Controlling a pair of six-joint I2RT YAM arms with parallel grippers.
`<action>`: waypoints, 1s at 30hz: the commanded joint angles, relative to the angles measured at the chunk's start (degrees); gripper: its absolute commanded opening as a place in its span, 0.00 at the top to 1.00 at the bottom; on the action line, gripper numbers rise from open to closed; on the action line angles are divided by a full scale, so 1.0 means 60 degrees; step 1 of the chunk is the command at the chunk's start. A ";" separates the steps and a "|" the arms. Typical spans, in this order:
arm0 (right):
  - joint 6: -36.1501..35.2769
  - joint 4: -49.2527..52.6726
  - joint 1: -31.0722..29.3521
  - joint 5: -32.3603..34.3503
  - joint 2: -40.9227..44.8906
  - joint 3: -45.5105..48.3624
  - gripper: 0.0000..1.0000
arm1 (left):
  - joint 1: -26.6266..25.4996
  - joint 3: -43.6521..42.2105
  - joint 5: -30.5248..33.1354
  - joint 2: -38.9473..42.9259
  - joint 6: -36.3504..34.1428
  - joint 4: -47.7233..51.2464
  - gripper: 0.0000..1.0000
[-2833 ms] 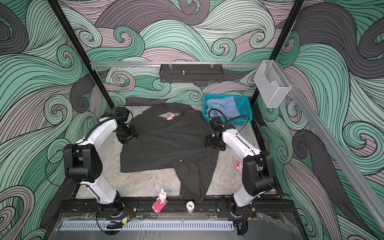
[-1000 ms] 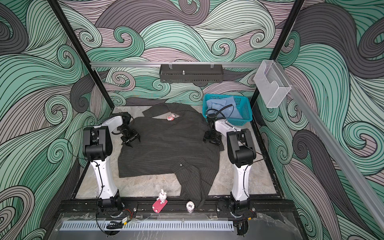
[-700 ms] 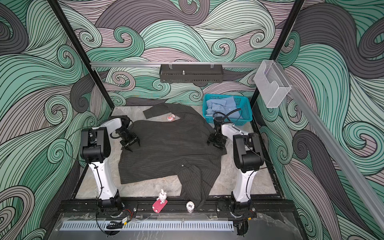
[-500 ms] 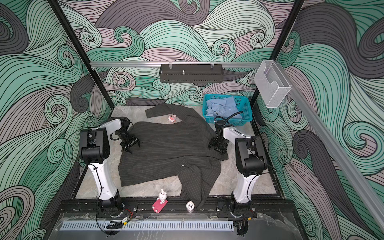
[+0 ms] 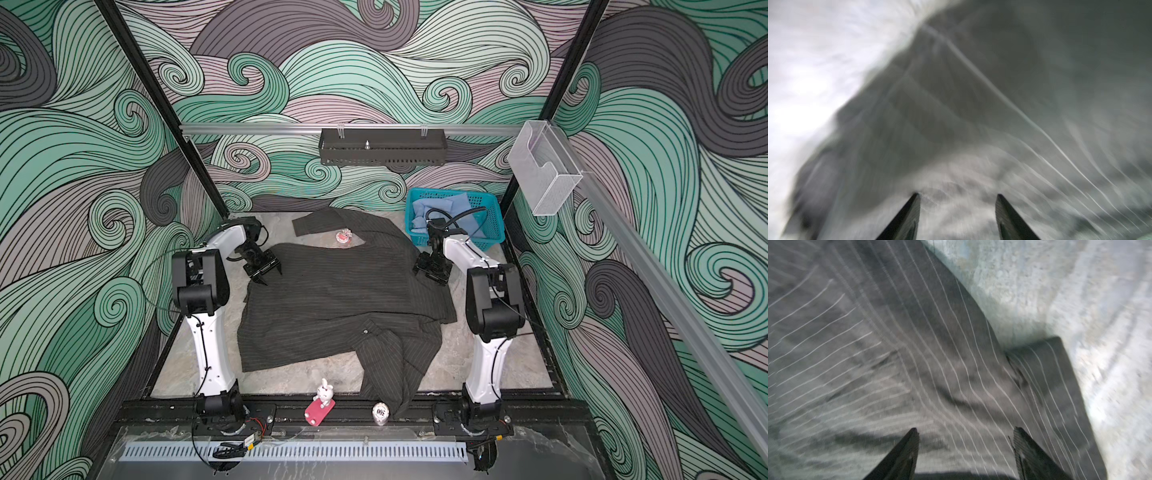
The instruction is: Fold and stack the long sleeve shirts
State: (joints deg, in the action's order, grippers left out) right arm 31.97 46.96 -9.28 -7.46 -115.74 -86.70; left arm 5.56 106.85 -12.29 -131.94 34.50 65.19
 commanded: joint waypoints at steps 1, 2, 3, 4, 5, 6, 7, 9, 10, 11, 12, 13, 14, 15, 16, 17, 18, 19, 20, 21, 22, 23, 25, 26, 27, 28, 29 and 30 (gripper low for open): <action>0.0168 0.0289 -0.0151 0.0149 -0.0816 -0.0412 0.29 | 0.0070 0.0623 0.0240 -0.0915 0.0036 0.0675 0.39; 0.0201 0.0284 -0.0181 0.0141 -0.0995 -0.0538 0.30 | 0.0069 0.0876 0.0254 -0.1096 0.0043 0.0778 0.39; 0.0236 0.0283 -0.0207 0.0138 -0.1209 -0.0677 0.30 | 0.0069 0.1158 0.0283 -0.1281 0.0051 0.0871 0.39; 0.0276 0.0275 -0.0225 0.0106 -0.1375 -0.0820 0.32 | 0.0080 0.1460 0.0359 -0.1453 0.0047 0.0984 0.39; 0.0337 0.0260 -0.0211 0.0116 -0.1517 -0.0944 0.33 | 0.0083 0.1726 0.0424 -0.1599 0.0028 0.1077 0.39; 0.0376 0.0268 -0.0238 0.0152 -0.1656 -0.1063 0.33 | 0.0084 0.2066 0.0487 -0.1773 0.0021 0.1193 0.39; 0.0442 0.0246 -0.0240 0.0181 -0.1796 -0.1187 0.33 | 0.0098 0.2415 0.0510 -0.1968 0.0008 0.1326 0.39; 0.0533 0.0214 -0.0228 0.0258 -0.2082 -0.1460 0.34 | 0.0133 0.3113 0.0483 -0.2361 -0.0007 0.1657 0.39; 0.0560 0.0205 -0.0238 0.0277 -0.2225 -0.1615 0.34 | 0.0153 0.3489 0.0482 -0.2551 -0.0019 0.1828 0.39; 0.0588 0.0193 -0.0231 0.0299 -0.2329 -0.1754 0.34 | 0.0164 0.3749 0.0467 -0.2671 -0.0043 0.1902 0.39; 0.0612 0.0182 -0.0231 0.0326 -0.2440 -0.1890 0.34 | 0.0184 0.4040 0.0453 -0.2779 -0.0051 0.1963 0.39; 0.0647 0.0172 -0.0228 0.0365 -0.2525 -0.1981 0.34 | 0.0200 0.4266 0.0438 -0.2857 -0.0059 0.1996 0.39; 0.0678 0.0111 -0.0235 0.0378 -0.2574 -0.2036 0.34 | 0.0214 0.4430 0.0350 -0.2921 -0.0114 0.1975 0.39; 0.0712 0.0052 -0.0228 0.0357 -0.2607 -0.2095 0.34 | 0.0241 0.4644 0.0211 -0.2990 -0.0173 0.1944 0.39; 0.0708 -0.0017 -0.0234 0.0351 -0.2633 -0.2140 0.34 | 0.0272 0.4806 0.0074 -0.3046 -0.0198 0.1902 0.39; 0.0722 -0.0088 -0.0239 0.0362 -0.2638 -0.2171 0.34 | 0.0299 0.4933 -0.0033 -0.3094 -0.0198 0.1848 0.39; 0.0733 -0.0136 -0.0239 0.0377 -0.2655 -0.2205 0.34 | 0.0311 0.5068 -0.0100 -0.3142 -0.0198 0.1796 0.39; 0.0729 -0.0165 -0.0243 0.0371 -0.2680 -0.2272 0.34 | 0.0318 0.5212 -0.0143 -0.3199 -0.0224 0.1743 0.39; 0.0723 -0.0174 -0.0236 0.0342 -0.2730 -0.2358 0.34 | 0.0318 0.5323 -0.0177 -0.3239 -0.0267 0.1699 0.39; 0.0723 -0.0210 -0.0241 0.0314 -0.2748 -0.2402 0.34 | 0.0318 0.5437 -0.0233 -0.3284 -0.0272 0.1650 0.39; 0.0722 -0.0250 -0.0240 0.0265 -0.2786 -0.2450 0.34 | 0.0311 0.5549 -0.0251 -0.3346 -0.0264 0.1618 0.39; 0.0722 -0.0274 -0.0231 0.0225 -0.2810 -0.2516 0.34 | 0.0318 0.5668 -0.0275 -0.3411 -0.0264 0.1608 0.39; 0.0687 -0.0311 -0.0236 0.0086 -0.2887 -0.2704 0.34 | 0.0318 0.5984 -0.0418 -0.3552 -0.0257 0.1586 0.39; 0.0651 -0.0355 -0.0240 0.0012 -0.2887 -0.2787 0.35 | 0.0318 0.6121 -0.0508 -0.3582 -0.0261 0.1614 0.39; 0.0600 -0.0396 -0.0269 -0.0041 -0.2845 -0.2843 0.34 | 0.0325 0.6279 -0.0602 -0.3593 -0.0256 0.1657 0.39; 0.0542 -0.0457 -0.0291 -0.0101 -0.2725 -0.2850 0.34 | 0.0318 0.6384 -0.0696 -0.3541 -0.0255 0.1699 0.39; 0.0480 -0.0511 -0.0314 -0.0131 -0.2575 -0.2815 0.33 | 0.0311 0.6441 -0.0796 -0.3447 -0.0279 0.1704 0.39; 0.0410 -0.0623 -0.0346 -0.0104 -0.2313 -0.2724 0.31 | 0.0303 0.6450 -0.0863 -0.3262 -0.0313 0.1704 0.39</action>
State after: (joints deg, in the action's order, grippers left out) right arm 36.60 49.76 -10.52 -7.25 -129.56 -103.26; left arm 7.11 143.61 -15.70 -151.24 33.74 75.55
